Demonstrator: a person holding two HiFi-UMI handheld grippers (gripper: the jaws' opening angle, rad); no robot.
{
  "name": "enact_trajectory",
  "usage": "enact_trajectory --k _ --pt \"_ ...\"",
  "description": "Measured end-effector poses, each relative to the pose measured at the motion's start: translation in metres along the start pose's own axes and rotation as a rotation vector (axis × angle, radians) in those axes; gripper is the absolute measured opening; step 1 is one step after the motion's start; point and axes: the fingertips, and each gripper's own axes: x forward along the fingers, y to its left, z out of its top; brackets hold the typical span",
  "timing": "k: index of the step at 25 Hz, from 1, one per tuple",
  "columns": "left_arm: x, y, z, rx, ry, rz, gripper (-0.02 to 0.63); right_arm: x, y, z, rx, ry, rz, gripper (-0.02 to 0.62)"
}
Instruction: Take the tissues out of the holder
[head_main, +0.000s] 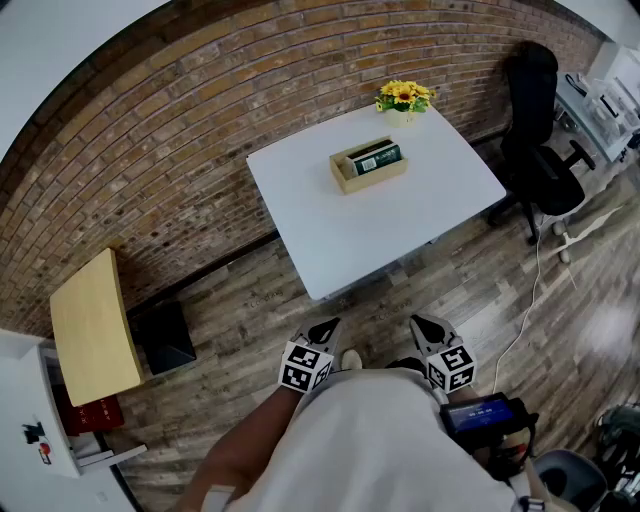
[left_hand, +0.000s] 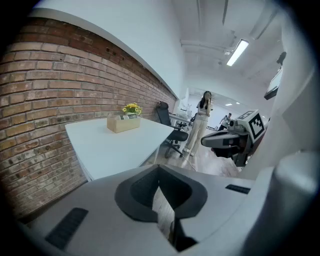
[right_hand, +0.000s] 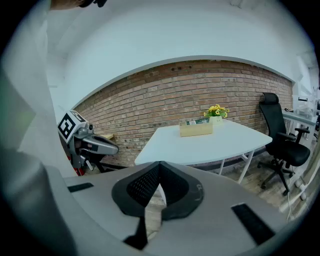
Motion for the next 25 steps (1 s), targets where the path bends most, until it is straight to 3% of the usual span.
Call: enact_trajectory --k 25 --pt "0.004 -0.010 -0.002 0.010 0.003 0.007 0.009 -0.008 -0.012 -0.008 0.026 -0.009 -0.009 0.006"
